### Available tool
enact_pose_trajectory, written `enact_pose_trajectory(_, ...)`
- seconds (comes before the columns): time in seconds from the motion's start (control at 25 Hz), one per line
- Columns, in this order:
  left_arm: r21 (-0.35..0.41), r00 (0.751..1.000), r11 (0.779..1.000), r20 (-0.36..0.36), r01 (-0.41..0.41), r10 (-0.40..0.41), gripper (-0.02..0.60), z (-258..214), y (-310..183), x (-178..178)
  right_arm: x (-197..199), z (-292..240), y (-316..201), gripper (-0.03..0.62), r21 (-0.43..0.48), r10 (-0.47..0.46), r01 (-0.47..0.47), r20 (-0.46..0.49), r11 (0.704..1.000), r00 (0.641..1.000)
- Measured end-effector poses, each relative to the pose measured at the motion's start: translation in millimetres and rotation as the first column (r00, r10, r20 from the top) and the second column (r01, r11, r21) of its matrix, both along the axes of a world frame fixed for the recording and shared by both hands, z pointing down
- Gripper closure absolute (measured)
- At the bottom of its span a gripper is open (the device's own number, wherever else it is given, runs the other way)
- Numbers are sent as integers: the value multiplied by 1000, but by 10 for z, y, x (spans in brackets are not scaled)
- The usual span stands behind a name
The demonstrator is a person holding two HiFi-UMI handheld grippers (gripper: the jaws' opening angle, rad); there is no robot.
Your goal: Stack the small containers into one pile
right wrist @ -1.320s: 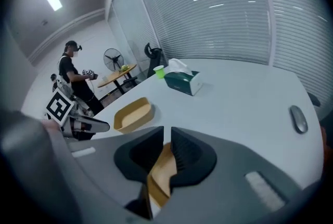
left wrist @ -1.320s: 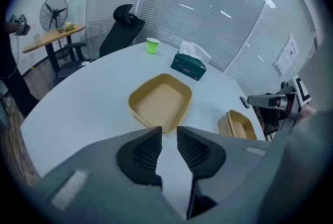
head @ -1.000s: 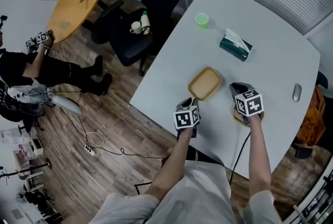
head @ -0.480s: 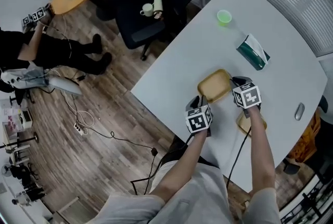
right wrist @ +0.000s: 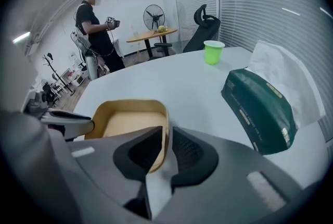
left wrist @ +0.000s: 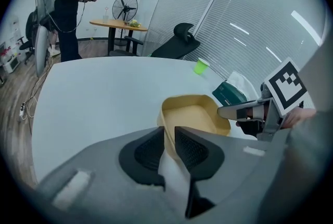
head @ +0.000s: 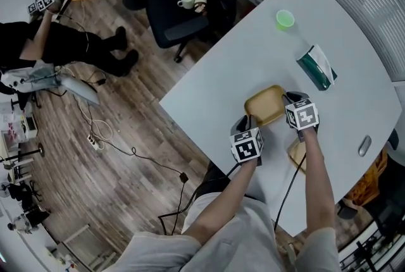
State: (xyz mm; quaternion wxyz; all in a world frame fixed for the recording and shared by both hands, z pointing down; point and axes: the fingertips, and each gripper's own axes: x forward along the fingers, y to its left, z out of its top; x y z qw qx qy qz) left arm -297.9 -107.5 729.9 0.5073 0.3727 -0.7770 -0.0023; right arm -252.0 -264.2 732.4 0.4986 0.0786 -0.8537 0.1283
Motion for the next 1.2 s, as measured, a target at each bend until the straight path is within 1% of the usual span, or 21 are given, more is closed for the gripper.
enact_pose_trajectory(0.12, -1, 1000, 1000, 5, 1, -1, 514, 6, -11, -5, 22, 48, 9, 563, -6, 15, -15, -7, 1000, 1000)
enact_pose_trajectory(0.32, -11, 1000, 1000, 23, -12, 12, 525, 3, -12, -28, 90, 14, 40, 566, -18, 74, -74, -3, 997, 997)
enact_pose_trajectory(0.52, -10, 998, 998, 25, -63, 64, 541, -35, -4, -84, 234, -77, 118, 572, -51, 186, -186, -6, 981, 982)
enact_pose_trajectory(0.68, -7, 993, 994, 46, -112, 112, 552, -76, -5, -136, 339, -136, 225, 574, -64, 247, -247, -3, 967, 969)
enact_pose_trajectory(0.8, -9, 985, 987, 64, -161, 161, 555, -127, 4, -147, 420, -219, 299, 576, -69, 308, -307, 9, 949, 951)
enact_pose_trajectory(0.88, -13, 972, 975, 77, -220, 220, 555, -153, -2, -126, 500, -282, 336, 577, -71, 353, -351, 14, 934, 935)
enact_pose_trajectory(1.0, -21, 939, 943, 87, -333, 334, 551, -189, -16, -75, 640, -352, 410, 577, -100, 421, -417, 16, 903, 907)
enact_pose_trajectory(1.08, -17, 913, 916, 83, -400, 400, 549, -228, -30, -34, 736, -387, 454, 577, -104, 457, -453, 15, 885, 889)
enact_pose_trajectory(1.2, -21, 861, 865, 82, -502, 501, 545, -294, -58, 54, 866, -444, 521, 577, -107, 500, -494, 27, 863, 866)
